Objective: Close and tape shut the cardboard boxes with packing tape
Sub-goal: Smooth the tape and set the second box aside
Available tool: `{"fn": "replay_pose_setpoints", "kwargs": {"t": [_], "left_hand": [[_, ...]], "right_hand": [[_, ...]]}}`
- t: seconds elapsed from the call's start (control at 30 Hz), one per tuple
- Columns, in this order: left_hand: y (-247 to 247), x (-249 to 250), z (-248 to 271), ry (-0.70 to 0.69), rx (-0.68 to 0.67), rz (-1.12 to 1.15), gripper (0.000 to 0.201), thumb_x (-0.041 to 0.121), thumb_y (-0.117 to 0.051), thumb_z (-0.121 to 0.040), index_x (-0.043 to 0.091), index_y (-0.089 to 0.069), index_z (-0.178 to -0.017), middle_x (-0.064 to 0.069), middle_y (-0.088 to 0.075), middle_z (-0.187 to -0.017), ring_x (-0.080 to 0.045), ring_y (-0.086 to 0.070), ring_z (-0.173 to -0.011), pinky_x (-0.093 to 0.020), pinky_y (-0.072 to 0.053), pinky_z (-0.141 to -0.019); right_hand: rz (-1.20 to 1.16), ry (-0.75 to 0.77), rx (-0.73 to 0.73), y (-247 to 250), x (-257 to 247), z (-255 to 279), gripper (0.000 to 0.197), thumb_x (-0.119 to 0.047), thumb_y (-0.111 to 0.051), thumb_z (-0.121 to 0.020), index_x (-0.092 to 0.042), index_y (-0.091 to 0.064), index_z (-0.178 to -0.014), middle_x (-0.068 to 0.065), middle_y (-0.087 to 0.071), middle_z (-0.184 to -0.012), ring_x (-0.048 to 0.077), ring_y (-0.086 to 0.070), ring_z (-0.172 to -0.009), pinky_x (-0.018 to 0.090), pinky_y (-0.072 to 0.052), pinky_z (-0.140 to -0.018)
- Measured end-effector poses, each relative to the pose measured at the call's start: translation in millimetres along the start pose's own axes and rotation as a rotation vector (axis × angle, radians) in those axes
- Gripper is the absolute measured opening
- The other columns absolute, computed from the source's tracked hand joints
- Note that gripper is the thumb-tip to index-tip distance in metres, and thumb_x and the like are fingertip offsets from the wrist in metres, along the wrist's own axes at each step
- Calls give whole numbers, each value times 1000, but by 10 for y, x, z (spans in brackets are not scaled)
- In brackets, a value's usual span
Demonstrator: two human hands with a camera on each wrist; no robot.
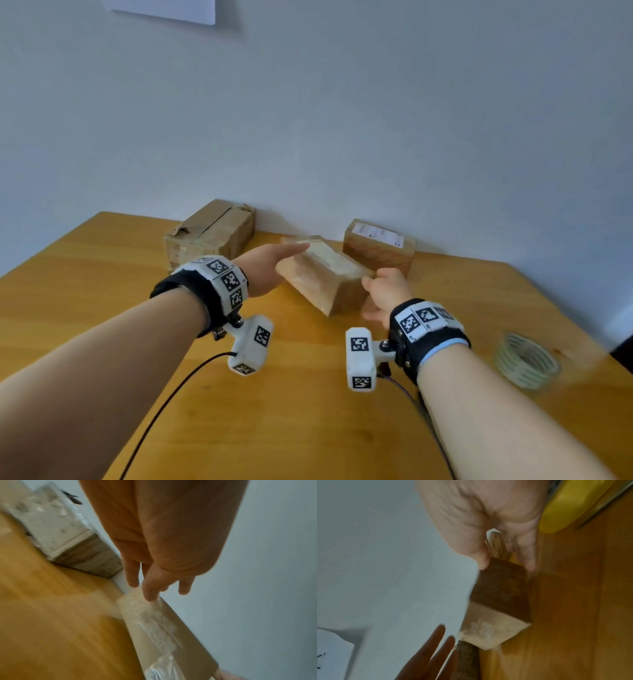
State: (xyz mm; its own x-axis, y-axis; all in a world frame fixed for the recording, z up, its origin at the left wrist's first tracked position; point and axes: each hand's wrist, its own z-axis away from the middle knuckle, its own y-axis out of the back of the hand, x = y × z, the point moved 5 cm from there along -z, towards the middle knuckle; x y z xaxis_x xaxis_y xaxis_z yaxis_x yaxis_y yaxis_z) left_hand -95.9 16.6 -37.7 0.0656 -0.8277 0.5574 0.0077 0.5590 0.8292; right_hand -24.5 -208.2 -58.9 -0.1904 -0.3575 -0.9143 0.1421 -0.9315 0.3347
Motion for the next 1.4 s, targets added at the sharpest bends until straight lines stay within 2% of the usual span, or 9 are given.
{"fn": "replay_pose_setpoints", "kwargs": {"t": [0.13,0.33,0.57,0.73,1.03,1.17,1.23,1.3,1.4], "left_hand": [[78,-370,-35,185,131,42,76,-4,-44,-92,40,-29,-152,-2,-44,-151,-13,-64,-70,-23,-51,-52],[-145,-532,-182,289,-15,274,51,2,-59,-93,13,-49,-142,-6,-72,-107,-20,-72,-90,-37,-61,-80],[-241,-459,-298,236,-79,329,55,3,-57,-95,17,-44,-146,1,-71,-109,-10,-72,-86,-27,-60,-71],[-159,-477,-450,175,-21,168,84,12,-63,-93,32,-13,-157,-5,-30,-157,-20,-69,-92,-35,-61,-79],[62,-641,-829,222,178,176,95,-4,-53,-88,44,-4,-155,6,17,-162,-23,-67,-84,-41,-62,-70],[91,-572,-963,236,140,58,95,-9,-46,-86,51,-12,-151,1,23,-162,-28,-63,-95,-32,-57,-55],[111,-563,-1011,248,91,-4,85,-9,-43,-86,46,-26,-148,-9,0,-164,-29,-64,-92,-27,-47,-48],[127,-537,-1006,227,74,-27,68,-6,-40,-87,35,-36,-142,-15,-54,-126,-24,-61,-75,-27,-42,-46],[186,-496,-952,226,96,-113,48,3,-44,-87,25,-42,-130,-3,-57,-86,-20,-57,-69,-30,-45,-52]], "right_hand": [[101,-45,67,15,46,-92,58,-33,-61,-101,-14,-37,-150,13,-59,-128,26,-67,-90,41,-65,-65],[340,83,-118,-306,-135,5,67,-58,-69,-90,-27,-38,-140,7,-68,-100,22,-73,-82,36,-65,-68],[419,242,-47,-569,-296,-271,26,-17,-59,-102,-27,-59,-127,6,-68,-112,22,-73,-83,33,-64,-66],[593,430,-32,-787,-453,-442,23,-14,-63,-98,-27,-66,-117,3,-67,-123,23,-69,-99,40,-59,-87],[787,526,-21,-908,-655,-699,26,-4,-66,-93,-27,-60,-104,11,-59,-128,24,-60,-87,33,-52,-77],[838,456,-30,-894,-591,-748,49,0,-58,-94,-31,-55,-132,12,-33,-143,23,-53,-84,27,-48,-81],[831,462,-29,-886,-554,-749,51,2,-56,-94,-30,-57,-134,9,-32,-142,21,-52,-83,26,-48,-82],[826,481,-43,-868,-565,-758,48,3,-54,-94,-28,-61,-130,7,-34,-142,23,-54,-89,26,-46,-87],[815,517,-61,-863,-623,-794,49,7,-51,-93,-27,-67,-123,7,-44,-136,26,-58,-105,28,-45,-95]]}}
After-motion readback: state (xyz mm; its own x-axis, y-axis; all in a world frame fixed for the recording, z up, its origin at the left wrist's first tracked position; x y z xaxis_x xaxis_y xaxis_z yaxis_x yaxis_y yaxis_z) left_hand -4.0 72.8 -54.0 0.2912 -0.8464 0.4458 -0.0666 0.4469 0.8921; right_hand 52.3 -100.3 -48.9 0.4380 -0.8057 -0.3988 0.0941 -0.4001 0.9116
